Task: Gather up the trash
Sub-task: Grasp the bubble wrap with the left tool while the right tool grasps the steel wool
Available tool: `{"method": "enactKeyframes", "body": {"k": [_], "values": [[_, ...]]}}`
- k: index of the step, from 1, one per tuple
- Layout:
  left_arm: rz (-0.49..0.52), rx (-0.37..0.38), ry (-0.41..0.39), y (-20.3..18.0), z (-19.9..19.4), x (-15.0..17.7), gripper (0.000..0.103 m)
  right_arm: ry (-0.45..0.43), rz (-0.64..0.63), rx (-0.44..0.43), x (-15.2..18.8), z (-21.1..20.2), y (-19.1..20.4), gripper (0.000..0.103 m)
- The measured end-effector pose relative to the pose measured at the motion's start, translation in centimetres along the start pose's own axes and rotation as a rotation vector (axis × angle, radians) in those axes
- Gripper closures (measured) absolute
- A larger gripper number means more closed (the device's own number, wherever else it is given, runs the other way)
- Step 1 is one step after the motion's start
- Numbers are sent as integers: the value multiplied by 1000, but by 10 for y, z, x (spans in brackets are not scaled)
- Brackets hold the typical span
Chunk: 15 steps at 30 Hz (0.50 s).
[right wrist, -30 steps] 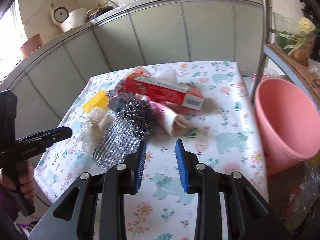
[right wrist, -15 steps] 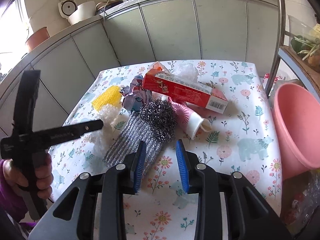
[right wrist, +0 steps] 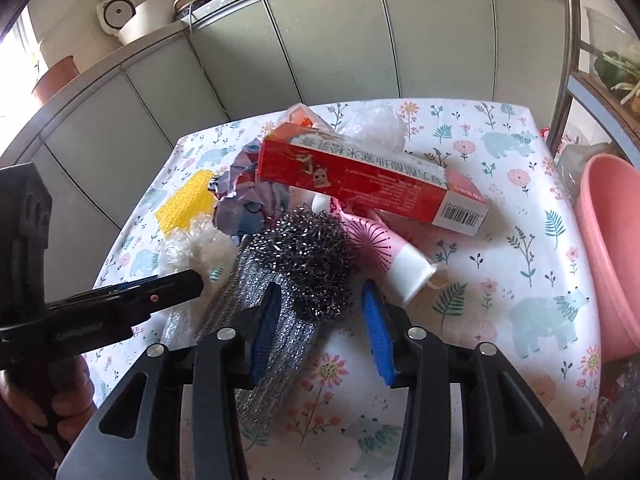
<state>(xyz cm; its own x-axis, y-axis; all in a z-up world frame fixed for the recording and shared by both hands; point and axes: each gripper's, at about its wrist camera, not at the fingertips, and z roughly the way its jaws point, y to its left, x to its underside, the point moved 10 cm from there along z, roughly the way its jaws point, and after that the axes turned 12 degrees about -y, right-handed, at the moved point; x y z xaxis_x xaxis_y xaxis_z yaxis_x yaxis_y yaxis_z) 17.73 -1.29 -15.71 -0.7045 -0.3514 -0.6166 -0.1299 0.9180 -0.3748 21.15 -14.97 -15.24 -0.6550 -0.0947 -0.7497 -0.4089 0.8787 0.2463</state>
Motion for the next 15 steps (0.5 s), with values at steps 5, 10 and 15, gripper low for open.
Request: {"method": "enactKeyframes", "body": {"k": [5, 10, 15], "values": [[16, 11, -18, 1, -7, -3, 68, -1, 0, -8, 1, 3, 3, 61], [24, 21, -47, 4, -19, -7, 69, -10, 3, -15, 0, -4, 3, 75], [50, 22, -85, 5, -37, -12, 69, -41, -28, -49, -1, -22, 15, 80]]}}
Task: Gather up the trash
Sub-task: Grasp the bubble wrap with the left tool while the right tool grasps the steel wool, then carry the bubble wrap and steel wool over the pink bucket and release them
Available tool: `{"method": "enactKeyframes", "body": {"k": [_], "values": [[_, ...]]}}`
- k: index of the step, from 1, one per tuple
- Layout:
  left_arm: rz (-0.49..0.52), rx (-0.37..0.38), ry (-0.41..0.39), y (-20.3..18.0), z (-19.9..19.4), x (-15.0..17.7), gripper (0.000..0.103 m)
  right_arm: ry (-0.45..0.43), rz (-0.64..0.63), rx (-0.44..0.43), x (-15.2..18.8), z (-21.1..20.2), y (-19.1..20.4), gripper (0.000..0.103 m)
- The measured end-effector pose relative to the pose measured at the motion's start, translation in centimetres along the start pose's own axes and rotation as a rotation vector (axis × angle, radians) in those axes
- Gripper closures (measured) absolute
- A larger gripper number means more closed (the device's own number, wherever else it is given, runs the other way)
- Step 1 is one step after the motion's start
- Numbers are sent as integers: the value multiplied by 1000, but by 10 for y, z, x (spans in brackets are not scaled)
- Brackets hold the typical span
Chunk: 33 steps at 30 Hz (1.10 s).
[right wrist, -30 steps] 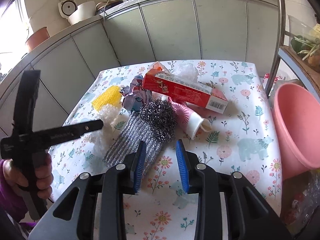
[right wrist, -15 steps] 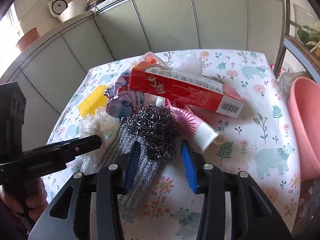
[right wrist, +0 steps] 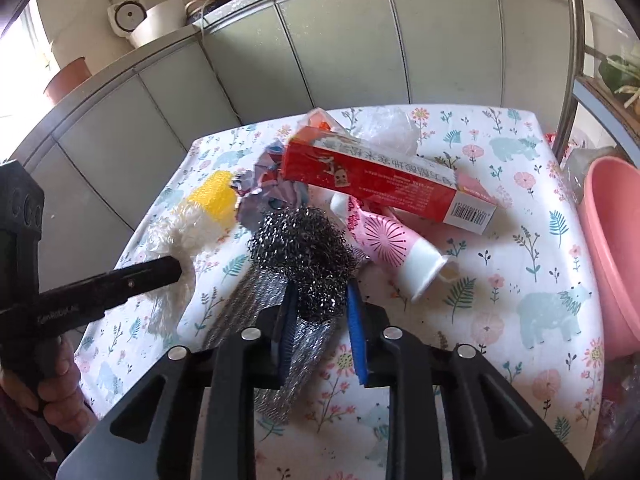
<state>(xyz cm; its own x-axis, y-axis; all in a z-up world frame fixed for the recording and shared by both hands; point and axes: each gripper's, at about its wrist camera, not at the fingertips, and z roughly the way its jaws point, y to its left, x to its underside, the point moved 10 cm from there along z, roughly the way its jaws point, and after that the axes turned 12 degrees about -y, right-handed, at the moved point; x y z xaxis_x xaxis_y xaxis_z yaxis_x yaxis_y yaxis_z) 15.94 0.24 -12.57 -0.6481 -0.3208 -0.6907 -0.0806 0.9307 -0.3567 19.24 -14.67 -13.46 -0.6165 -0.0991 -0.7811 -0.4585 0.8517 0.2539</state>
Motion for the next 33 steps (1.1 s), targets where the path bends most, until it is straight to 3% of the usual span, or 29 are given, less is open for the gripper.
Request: {"method": "enactKeyframes", "body": {"k": [13, 33], "values": [[54, -10, -86, -16, -39, -8, 70, -64, -44, -45, 1, -53, 17, 83], [168, 34, -145, -71, -63, -14, 70, -153, -1, -23, -5, -97, -5, 83]]}}
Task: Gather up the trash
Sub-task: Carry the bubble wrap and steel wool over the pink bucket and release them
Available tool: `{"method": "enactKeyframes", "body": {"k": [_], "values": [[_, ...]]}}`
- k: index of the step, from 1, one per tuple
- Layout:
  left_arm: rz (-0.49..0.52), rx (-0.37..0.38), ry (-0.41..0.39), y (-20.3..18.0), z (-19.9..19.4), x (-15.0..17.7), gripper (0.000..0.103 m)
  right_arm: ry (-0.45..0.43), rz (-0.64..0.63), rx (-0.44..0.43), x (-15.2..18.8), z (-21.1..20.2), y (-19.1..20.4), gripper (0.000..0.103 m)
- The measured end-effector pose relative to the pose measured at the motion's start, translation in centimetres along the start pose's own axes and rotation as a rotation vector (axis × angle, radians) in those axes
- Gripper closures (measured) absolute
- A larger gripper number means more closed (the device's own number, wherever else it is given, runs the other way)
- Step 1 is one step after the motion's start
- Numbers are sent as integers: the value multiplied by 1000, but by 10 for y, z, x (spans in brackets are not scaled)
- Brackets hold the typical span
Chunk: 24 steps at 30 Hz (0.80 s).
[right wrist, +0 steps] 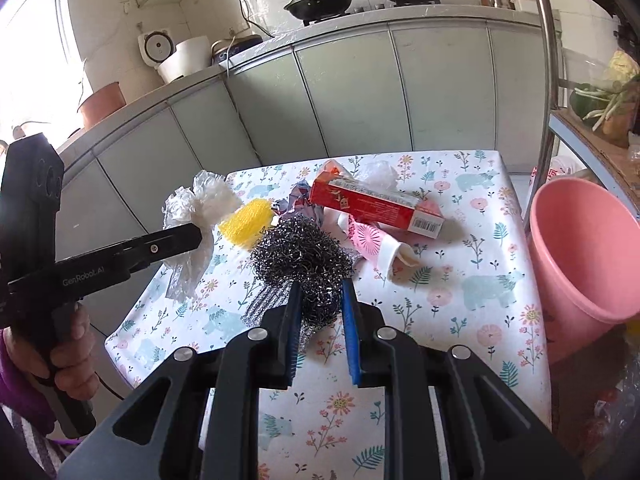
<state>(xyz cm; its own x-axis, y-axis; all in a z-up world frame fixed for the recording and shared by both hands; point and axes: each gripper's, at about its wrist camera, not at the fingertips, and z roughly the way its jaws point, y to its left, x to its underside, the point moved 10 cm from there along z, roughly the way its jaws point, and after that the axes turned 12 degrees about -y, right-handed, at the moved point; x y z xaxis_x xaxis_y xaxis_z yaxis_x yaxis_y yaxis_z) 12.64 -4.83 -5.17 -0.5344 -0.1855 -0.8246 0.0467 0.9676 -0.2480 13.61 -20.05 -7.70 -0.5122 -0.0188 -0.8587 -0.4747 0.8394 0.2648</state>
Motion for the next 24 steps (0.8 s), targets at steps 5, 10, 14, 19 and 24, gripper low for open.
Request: {"method": "enactKeyframes", "body": {"k": [5, 10, 14, 19, 24], "values": [[37, 32, -6, -27, 7, -5, 70, -24, 20, 27, -3, -9, -14, 83], [69, 78, -11, -56, 18, -11, 70, -49, 56, 72, -7, -19, -38, 83], [109, 124, -22, -85, 27, -18, 70, -78, 95, 122, -13, -29, -64, 83], [144, 195, -22, -127, 45, -23, 70, -120, 134, 201, -22, -45, -102, 83], [181, 274, -5, -173, 68, -22, 70, -153, 176, 296, -28, -62, -146, 83]]}}
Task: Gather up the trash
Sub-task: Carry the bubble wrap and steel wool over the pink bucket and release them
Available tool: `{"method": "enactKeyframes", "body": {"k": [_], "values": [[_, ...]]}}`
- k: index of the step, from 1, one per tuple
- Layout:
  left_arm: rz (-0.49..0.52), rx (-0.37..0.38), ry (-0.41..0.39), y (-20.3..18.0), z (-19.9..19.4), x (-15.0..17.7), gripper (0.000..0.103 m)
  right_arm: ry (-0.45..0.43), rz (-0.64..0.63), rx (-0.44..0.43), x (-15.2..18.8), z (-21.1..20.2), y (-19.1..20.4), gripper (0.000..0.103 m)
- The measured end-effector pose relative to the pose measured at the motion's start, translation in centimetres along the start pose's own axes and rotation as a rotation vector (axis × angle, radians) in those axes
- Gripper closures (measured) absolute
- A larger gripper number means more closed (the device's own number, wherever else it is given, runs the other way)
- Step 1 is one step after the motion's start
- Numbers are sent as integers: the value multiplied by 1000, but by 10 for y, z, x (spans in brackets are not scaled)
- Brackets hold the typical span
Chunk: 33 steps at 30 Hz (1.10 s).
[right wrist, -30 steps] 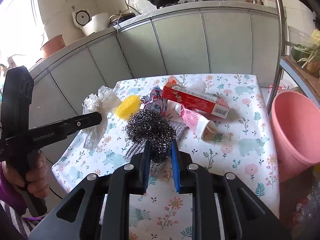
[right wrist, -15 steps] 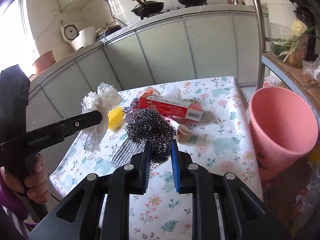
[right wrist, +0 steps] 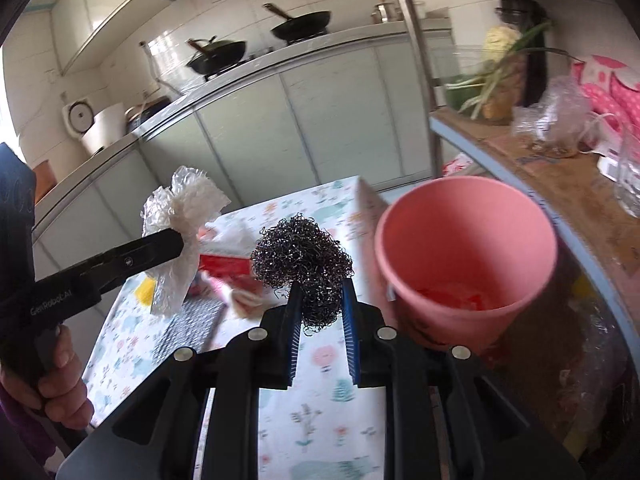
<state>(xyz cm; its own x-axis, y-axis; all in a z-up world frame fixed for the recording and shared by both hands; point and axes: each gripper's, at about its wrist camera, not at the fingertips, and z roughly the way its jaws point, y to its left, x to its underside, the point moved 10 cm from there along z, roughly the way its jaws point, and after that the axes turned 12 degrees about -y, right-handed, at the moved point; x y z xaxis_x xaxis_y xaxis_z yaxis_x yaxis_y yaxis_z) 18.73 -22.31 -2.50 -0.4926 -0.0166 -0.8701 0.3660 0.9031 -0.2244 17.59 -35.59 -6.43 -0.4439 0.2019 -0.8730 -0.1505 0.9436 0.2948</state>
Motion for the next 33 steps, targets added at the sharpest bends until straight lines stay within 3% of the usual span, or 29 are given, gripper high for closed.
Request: {"method": "enactKeyframes", "body": {"k": [7, 17, 33], "values": [[27, 66, 28, -38, 49, 0, 70, -14, 42, 118, -10, 9, -54, 83], [34, 106, 81, -63, 123, 11, 70, 12, 57, 240, -9, 36, -109, 83], [49, 93, 193, -70, 196, 47, 69, 80, 43, 330, 9, 68, -142, 83]]}}
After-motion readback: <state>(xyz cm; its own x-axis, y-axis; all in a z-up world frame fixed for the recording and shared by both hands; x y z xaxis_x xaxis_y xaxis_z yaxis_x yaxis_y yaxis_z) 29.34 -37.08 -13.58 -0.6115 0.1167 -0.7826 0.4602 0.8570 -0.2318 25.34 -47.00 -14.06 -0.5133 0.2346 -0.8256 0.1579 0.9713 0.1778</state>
